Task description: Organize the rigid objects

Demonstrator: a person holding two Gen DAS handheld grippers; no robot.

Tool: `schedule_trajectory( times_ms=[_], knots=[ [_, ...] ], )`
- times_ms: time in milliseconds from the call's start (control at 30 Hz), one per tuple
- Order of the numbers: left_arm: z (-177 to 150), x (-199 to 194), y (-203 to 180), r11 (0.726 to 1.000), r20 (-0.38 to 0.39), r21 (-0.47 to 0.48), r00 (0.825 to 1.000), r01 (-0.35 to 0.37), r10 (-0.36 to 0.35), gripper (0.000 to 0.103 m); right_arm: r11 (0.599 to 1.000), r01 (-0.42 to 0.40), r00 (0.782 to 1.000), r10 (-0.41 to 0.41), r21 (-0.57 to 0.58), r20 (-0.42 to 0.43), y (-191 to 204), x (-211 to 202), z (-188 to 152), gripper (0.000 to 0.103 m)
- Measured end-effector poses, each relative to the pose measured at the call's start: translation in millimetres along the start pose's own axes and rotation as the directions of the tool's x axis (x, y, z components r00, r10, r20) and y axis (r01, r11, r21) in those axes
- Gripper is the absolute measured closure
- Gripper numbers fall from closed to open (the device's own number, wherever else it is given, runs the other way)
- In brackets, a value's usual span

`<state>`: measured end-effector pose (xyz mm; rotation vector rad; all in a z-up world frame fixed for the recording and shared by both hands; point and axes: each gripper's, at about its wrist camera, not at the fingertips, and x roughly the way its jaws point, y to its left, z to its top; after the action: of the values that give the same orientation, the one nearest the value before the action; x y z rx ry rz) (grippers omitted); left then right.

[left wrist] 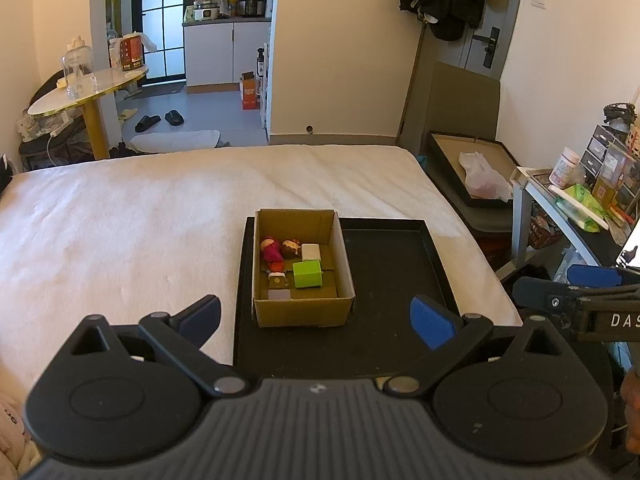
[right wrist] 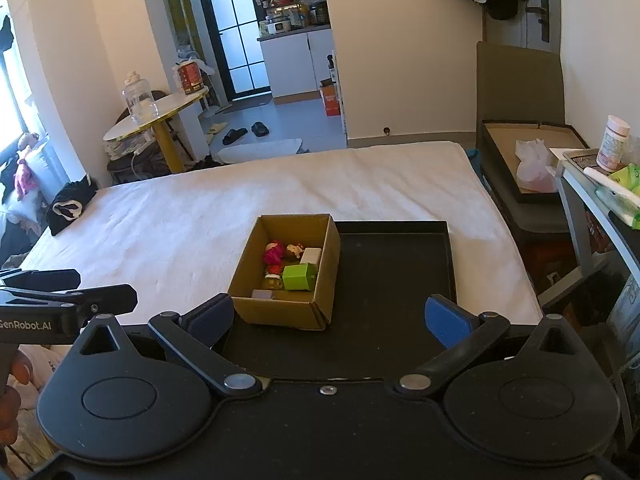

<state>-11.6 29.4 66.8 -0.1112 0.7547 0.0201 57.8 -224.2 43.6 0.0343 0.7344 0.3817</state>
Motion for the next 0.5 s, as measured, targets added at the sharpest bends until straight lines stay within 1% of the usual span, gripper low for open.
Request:
schedule_trajectory(
  times_ms=[500],
  knots=[
    [0.2, 2.7, 3.8, 1.000, -0.011, -0.013, 1.000, 0.002, -0.002, 0.003, 1.000, 0.010, 1.000, -0.010, 0.003, -0.003, 0.4, 1.4, -0.7, 0.000]
  ],
)
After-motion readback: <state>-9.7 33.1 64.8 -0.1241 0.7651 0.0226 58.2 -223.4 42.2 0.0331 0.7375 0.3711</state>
